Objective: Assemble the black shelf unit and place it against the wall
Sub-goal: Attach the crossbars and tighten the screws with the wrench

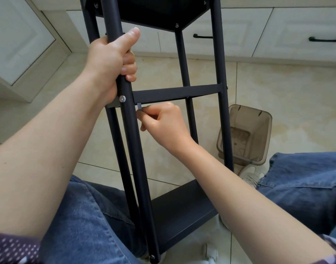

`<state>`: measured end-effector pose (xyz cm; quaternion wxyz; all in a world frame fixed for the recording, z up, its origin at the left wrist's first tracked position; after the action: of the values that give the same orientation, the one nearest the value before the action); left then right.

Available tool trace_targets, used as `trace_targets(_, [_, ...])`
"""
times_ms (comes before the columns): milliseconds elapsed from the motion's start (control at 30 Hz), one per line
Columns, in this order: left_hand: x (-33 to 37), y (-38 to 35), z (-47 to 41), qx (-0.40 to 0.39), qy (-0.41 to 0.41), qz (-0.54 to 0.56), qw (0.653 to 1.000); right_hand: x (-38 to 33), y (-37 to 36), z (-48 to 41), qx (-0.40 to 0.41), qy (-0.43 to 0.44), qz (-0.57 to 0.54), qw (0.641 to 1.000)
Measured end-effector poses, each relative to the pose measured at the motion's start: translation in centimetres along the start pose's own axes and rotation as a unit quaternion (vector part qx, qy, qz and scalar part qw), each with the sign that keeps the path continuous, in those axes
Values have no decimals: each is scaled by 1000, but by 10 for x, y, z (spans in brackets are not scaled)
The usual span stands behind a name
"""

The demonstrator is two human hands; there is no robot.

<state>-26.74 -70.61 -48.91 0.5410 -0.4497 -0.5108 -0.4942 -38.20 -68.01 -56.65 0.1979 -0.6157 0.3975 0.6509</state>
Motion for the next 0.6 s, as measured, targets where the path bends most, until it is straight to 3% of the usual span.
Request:
trace_targets(333, [0,0,0,10,8,2,1000,2,-8,-9,144,105,-9,984])
trace_targets(600, [-1,1,-1,8,8,5,1000,11,-6,-13,151,85,-36,984])
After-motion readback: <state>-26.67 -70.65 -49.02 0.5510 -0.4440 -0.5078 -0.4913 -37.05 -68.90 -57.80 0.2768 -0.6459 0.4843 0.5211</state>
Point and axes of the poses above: each hand's wrist, its own z-axis away from the middle knuckle, its own y-axis out of the back of the hand, x = y × z, the point moved 10 cm from there along -z, towards the middle knuckle, and after that the axes turned 13 degrees about -x, right-handed, at the moved point
